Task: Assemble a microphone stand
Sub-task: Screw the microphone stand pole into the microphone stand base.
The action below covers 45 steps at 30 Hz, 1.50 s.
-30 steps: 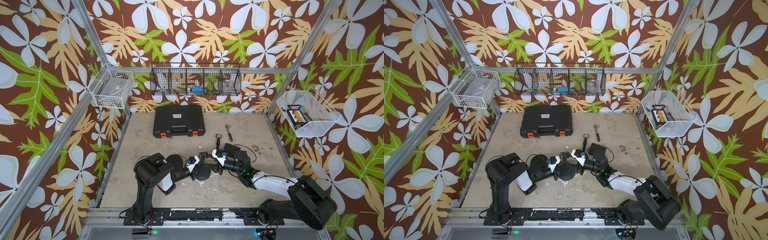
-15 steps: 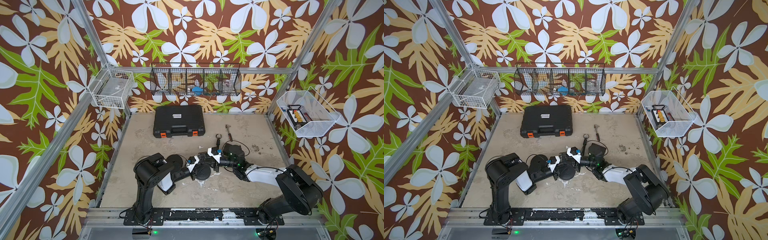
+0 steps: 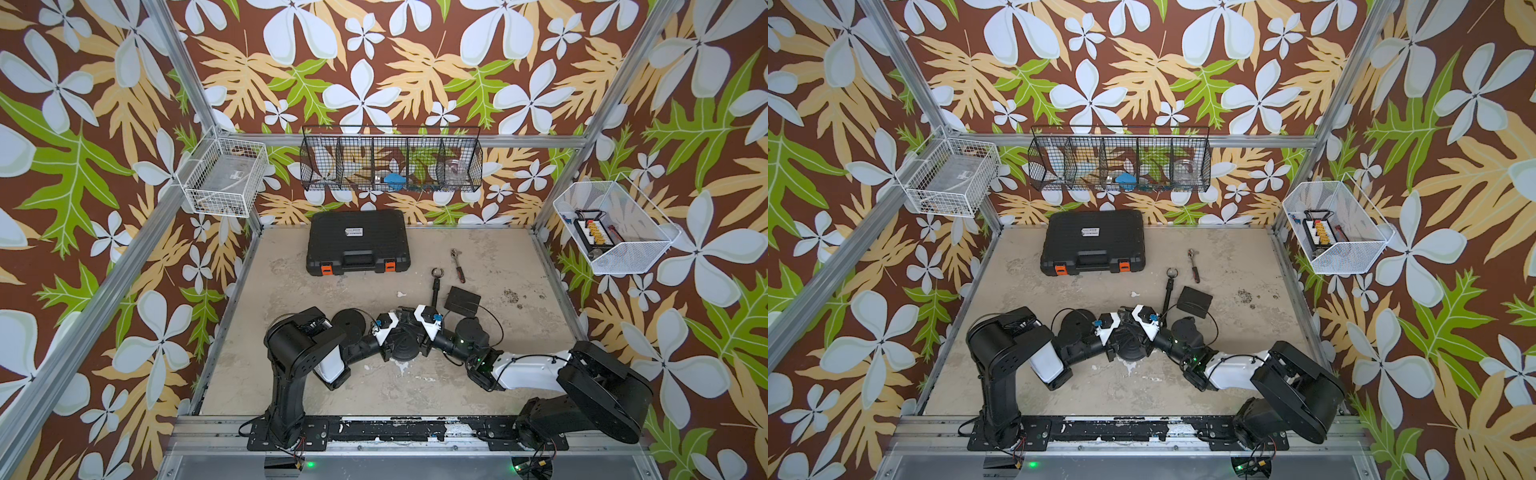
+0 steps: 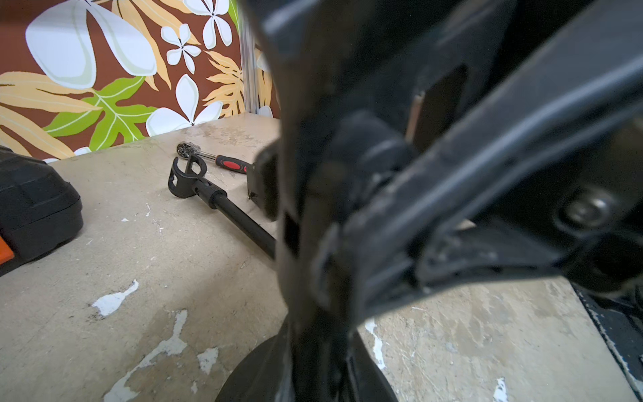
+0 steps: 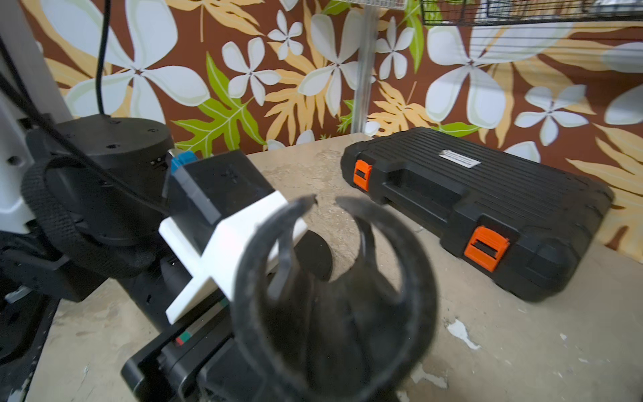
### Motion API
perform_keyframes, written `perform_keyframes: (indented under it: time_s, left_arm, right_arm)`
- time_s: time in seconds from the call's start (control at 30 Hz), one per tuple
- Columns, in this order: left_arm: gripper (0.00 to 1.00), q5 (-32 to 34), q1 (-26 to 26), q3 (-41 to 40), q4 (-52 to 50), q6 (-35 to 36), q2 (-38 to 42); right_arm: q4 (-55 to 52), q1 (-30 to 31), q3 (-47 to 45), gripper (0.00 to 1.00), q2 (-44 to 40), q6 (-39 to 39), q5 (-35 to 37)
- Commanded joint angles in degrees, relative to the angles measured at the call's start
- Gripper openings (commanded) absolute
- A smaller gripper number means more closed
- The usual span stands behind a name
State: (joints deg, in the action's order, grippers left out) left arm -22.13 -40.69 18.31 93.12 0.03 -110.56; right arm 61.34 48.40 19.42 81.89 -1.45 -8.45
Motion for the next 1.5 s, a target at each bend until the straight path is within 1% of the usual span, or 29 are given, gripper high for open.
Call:
perform_keyframes:
  time_s: [0.0,0.07,0.17,0.27,0.37,0.5,0.53,0.57,0.6,0.63,0.67,0.7,0.73,0.77,0.83,0.9,0.97,1.1,1.2,1.3,1.37,1.47]
  left_arm:
    - [0.3,0.88,0.11,-0.11,4.96,-1.18,0.69]
    - [0.35,0.85,0.09,-0.09,4.96,-1.35,0.86]
    - [0.37,0.61,0.08,-0.11,4.96,-1.52,1.23]
    - [0.37,0.6,0.08,-0.09,4.96,-1.44,1.45]
    - [0.32,0.77,0.08,-0.08,4.96,-1.27,1.55]
    - [0.18,1.02,0.08,0.31,4.27,-1.09,1.0]
    - [0.16,0.96,0.13,0.47,4.26,-1.09,0.64]
    - [0.14,0.96,0.15,0.47,4.26,-1.01,0.46]
    - [0.12,1.01,0.09,0.52,4.26,-1.0,0.16]
    - [0.11,1.03,0.11,0.44,4.26,-0.87,-0.04]
    - [0.1,1.15,0.1,0.42,4.26,-0.76,-0.16]
    - [0.09,1.31,0.09,0.44,4.26,-0.58,-0.32]
    - [0.09,1.46,0.11,0.33,4.26,-0.39,-0.56]
    - [0.09,1.69,0.08,0.34,4.26,-0.31,-0.68]
    - [0.08,1.74,0.14,0.33,4.34,-0.21,-1.21]
    - [0.08,1.76,0.1,0.33,4.44,-0.21,-1.51]
    - [0.07,1.77,0.1,0.33,4.44,-0.25,-1.61]
    - [0.07,1.68,0.08,0.31,4.48,-0.26,-1.7]
    - [0.06,1.54,0.11,0.26,4.44,-0.3,-1.64]
    - [0.06,1.35,0.08,0.29,4.44,-0.3,-1.5]
    - [0.06,1.15,0.09,0.28,4.44,-0.3,-1.58]
    - [0.06,1.06,0.12,0.22,4.45,-0.43,-1.62]
  right_arm:
    - [-2.64,3.63,-1.48,0.0,0.01,-5.14,17.99]
    - [-5.17,6.88,-0.55,0.0,0.58,-5.57,24.28]
    - [-8.34,9.88,1.66,0.0,2.07,-5.75,29.01]
    - [-9.6,11.47,2.79,0.0,3.34,-7.14,32.35]
    - [-9.59,11.64,2.99,0.0,3.63,-8.25,32.96]
    - [-10.38,11.68,3.5,0.0,3.13,-7.46,31.41]
    - [-10.78,11.63,3.68,0.04,2.94,-7.14,30.29]
    - [-11.12,11.55,3.78,0.12,2.66,-6.73,29.5]
    - [-11.66,11.49,3.87,0.23,2.14,-5.95,27.85]
    - [-12.44,10.85,3.95,0.32,1.42,-5.35,25.03]
    - [-13.59,10.21,4.12,0.38,0.38,-5.07,22.8]
    - [-14.16,9.53,3.96,0.46,-1.06,-4.67,21.01]
    - [-13.01,8.66,2.87,0.55,-2.49,-4.15,17.77]
    - [-11.87,7.27,1.87,0.61,-3.9,-4.13,13.34]
    - [-9.85,2.98,-0.2,0.69,-6.24,-5.16,1.92]
    - [-9.17,-0.57,-1.32,0.71,-7.37,-3.88,-7.53]
    - [-8.86,-3.92,-1.75,0.72,-7.71,-1.76,-16.6]
    - [-9.16,-10.94,0.37,0.68,-5.97,0.9,-31.57]
    - [-9.53,-14.15,3.34,0.61,-3.29,2.36,-37.38]
    - [-11.58,-16.04,6.86,0.6,-0.38,5.02,-41.46]
    - [-14.04,-17.24,9.49,0.6,1.84,7.61,-45.42]
    - [-15.73,-19.05,12.67,0.57,5.08,10.55,-52.29]
